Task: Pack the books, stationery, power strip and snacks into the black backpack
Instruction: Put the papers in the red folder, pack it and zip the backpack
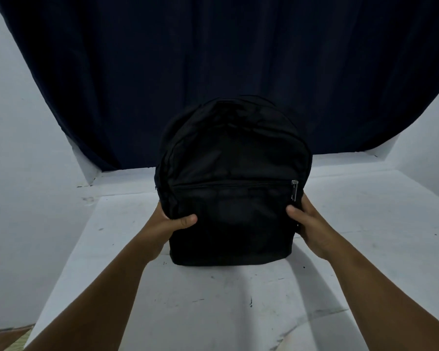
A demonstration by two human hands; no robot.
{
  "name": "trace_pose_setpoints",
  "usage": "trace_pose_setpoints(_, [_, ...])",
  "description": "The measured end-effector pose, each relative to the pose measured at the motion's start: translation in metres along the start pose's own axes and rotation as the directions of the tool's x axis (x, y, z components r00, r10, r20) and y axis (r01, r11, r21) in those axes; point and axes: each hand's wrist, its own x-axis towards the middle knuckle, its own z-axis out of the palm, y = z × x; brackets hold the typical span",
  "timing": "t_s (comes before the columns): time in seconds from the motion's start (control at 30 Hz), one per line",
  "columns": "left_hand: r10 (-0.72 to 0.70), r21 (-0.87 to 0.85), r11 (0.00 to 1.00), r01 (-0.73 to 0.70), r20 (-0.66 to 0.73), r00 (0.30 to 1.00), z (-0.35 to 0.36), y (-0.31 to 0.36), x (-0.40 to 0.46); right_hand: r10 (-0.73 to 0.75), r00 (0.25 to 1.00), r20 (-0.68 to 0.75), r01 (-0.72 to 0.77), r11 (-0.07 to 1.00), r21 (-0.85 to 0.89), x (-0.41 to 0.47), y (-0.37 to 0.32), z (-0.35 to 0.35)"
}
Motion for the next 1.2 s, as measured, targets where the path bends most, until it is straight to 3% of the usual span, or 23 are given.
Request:
trace_pose_setpoints(0.1, [0.012, -0.046, 0.999, -0.016, -0.091, 0.996, 0.014, -0.007, 0.000, 0.005, 1.000, 0.001, -0.005, 0.995, -0.095, 0.001, 0.011, 0.003])
trace_pose_setpoints(0.17, [0.032, -0.018, 0.999, -0.035, -0.112, 0.993, 0.020, -0.008, 0.001, -0.002, 0.997, -0.073, -0.008, 0.991, -0.133, 0.005, 0.019, 0.005])
trace_pose_setpoints(0.33, [-0.020, 0.075, 0.997, 0.015, 0.064, 0.998, 0.016, -0.004, 0.000, 0.034, 0.956, -0.292, -0.034, 0.999, 0.007, 0.008, 0.030, 0.003])
trace_pose_setpoints(0.5, [-0.068, -0.020, 0.998, 0.067, -0.007, 0.998, 0.017, -0.007, 0.000, 0.034, 0.988, -0.149, -0.033, 0.999, 0.006, 0.009, 0.032, 0.008])
trace_pose_setpoints(0.77, [-0.002, -0.094, 0.995, -0.020, -0.236, 0.972, 0.065, 0.015, 0.014, -0.049, 0.981, -0.187, 0.063, 0.995, 0.071, 0.016, 0.007, -0.015])
trace_pose_setpoints(1.2, [0.057, -0.096, 0.991, -0.093, -0.325, 0.944, 0.210, 0.063, 0.134, -0.123, 0.975, -0.185, 0.128, 0.992, 0.018, 0.095, -0.040, -0.192])
